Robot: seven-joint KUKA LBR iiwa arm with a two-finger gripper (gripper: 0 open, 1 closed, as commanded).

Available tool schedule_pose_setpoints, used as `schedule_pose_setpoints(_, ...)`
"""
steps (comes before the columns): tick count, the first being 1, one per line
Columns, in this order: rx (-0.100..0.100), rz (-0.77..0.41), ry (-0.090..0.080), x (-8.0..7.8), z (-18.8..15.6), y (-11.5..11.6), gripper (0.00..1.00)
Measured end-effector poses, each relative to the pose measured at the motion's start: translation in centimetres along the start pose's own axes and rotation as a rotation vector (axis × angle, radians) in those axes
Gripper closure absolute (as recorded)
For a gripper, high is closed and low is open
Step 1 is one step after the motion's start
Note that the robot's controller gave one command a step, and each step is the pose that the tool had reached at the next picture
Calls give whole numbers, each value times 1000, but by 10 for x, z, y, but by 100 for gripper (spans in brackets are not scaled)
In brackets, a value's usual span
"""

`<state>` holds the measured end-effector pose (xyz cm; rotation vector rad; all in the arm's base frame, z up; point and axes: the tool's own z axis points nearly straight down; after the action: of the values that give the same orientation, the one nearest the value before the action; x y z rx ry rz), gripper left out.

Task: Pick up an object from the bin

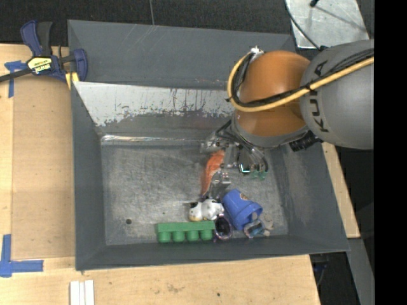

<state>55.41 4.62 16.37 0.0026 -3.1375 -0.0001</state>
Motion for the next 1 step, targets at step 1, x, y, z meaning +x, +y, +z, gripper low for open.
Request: schedule_pose_setpoints(1,-1,1,-7,-2,-4,0,0)
